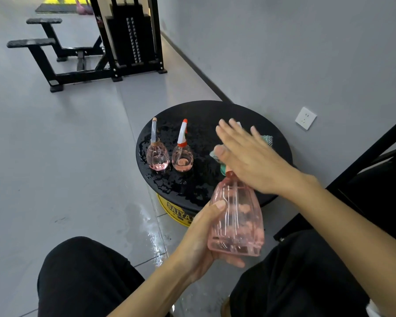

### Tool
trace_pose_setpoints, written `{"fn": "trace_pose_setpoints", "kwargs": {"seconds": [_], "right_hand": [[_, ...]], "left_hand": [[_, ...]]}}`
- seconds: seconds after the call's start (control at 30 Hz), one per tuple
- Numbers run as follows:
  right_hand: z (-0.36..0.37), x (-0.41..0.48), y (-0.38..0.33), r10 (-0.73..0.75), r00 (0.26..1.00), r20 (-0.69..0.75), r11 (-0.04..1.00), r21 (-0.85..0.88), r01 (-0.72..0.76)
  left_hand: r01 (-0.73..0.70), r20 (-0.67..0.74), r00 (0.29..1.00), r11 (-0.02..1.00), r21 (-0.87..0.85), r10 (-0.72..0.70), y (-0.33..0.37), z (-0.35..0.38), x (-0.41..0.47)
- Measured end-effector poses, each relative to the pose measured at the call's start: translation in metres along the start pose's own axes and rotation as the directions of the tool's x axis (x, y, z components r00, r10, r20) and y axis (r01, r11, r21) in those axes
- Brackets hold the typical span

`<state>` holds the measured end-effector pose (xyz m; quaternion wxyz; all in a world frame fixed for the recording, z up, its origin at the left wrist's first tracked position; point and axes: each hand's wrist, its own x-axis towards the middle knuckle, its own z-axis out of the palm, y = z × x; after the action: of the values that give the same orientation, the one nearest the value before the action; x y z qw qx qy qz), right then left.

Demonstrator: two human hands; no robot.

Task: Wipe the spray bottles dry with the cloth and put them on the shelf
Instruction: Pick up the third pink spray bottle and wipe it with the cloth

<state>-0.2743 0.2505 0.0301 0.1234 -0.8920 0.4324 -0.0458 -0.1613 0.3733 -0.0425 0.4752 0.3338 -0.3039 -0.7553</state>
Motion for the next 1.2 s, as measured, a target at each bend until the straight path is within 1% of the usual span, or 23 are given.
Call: {"fn": "trace_pose_setpoints", "kwargs": {"seconds": [0.07, 0.1, 0.2, 0.3, 0.33, 0.43, 0.5, 0.57, 0.7, 0.73, 0.8, 0.87, 0.93, 1.03, 1.13, 1.2], "right_hand": [[-0.007, 0.009, 0.004, 0.051, 0.999, -0.007, 0.999, -0.007, -0.051], [-0.007, 0.010, 0.003, 0.052, 0.999, 0.001, 0.999, -0.016, -0.052], [0.002, -0.002, -0.009, -0.007, 0.999, 0.037, 1.000, -0.024, 0.008], [0.009, -0.017, -0.018, -0.058, 0.995, 0.080, 0.998, 0.040, 0.055], [0.008, -0.019, -0.018, -0.065, 0.995, 0.070, 0.997, 0.056, 0.062], [0.003, -0.025, -0.015, -0.075, 0.997, -0.034, 0.996, 0.049, 0.076], [0.003, -0.029, -0.014, -0.086, 0.996, -0.035, 0.996, 0.011, 0.086], [0.001, -0.027, -0.012, -0.060, 0.998, 0.000, 0.998, -0.004, 0.060], [-0.007, -0.010, -0.001, 0.046, 0.999, -0.026, 0.999, 0.014, -0.046], [-0.006, -0.009, 0.000, 0.045, 0.999, -0.022, 0.999, 0.002, -0.045], [-0.001, -0.015, -0.005, -0.005, 1.000, 0.001, 1.000, -0.017, 0.005], [0.003, -0.027, -0.015, -0.061, 0.997, 0.037, 0.998, 0.026, 0.060], [0.003, -0.035, -0.019, -0.079, 0.995, 0.066, 0.994, 0.080, 0.073], [-0.001, -0.026, -0.016, -0.056, 0.995, 0.085, 0.996, 0.075, 0.050], [-0.004, -0.007, -0.007, -0.001, 1.000, 0.027, 0.999, 0.034, 0.001], [-0.004, -0.002, -0.004, 0.004, 1.000, 0.022, 1.000, 0.026, -0.005]], "left_hand": [[0.003, 0.030, 1.000, 1.000, -0.010, -0.003, -0.002, 0.002, 0.000], [-0.003, 0.028, 1.000, 1.000, -0.021, 0.004, -0.001, 0.002, 0.000], [-0.015, -0.012, 1.000, 0.999, -0.047, 0.015, 0.001, 0.000, 0.001], [-0.040, -0.064, 0.997, 0.998, -0.053, 0.037, 0.003, -0.004, 0.002], [-0.044, -0.064, 0.997, 0.998, -0.046, 0.041, 0.002, -0.004, 0.002], [-0.029, -0.055, 0.998, 0.999, -0.038, 0.027, 0.002, -0.005, 0.002], [-0.035, -0.021, 0.999, 0.999, -0.018, 0.035, 0.004, -0.004, 0.001], [-0.044, 0.015, 0.999, 0.999, -0.018, 0.044, 0.003, -0.002, 0.000], [0.007, 0.052, 0.999, 1.000, -0.009, -0.007, -0.002, 0.003, -0.001], [-0.002, 0.049, 0.999, 1.000, -0.014, 0.003, -0.002, 0.003, -0.001], [-0.025, 0.040, 0.999, 0.999, -0.020, 0.026, 0.001, 0.001, 0.000], [-0.029, 0.011, 1.000, 0.999, -0.028, 0.030, 0.004, -0.003, 0.002], [-0.029, -0.024, 0.999, 0.999, -0.037, 0.028, 0.005, -0.006, 0.002], [-0.039, -0.032, 0.999, 0.999, -0.026, 0.039, 0.003, -0.005, 0.002], [-0.039, 0.011, 0.999, 0.999, -0.011, 0.040, 0.001, -0.003, 0.001], [-0.042, 0.025, 0.999, 0.999, -0.018, 0.043, 0.003, -0.002, 0.000]]}}
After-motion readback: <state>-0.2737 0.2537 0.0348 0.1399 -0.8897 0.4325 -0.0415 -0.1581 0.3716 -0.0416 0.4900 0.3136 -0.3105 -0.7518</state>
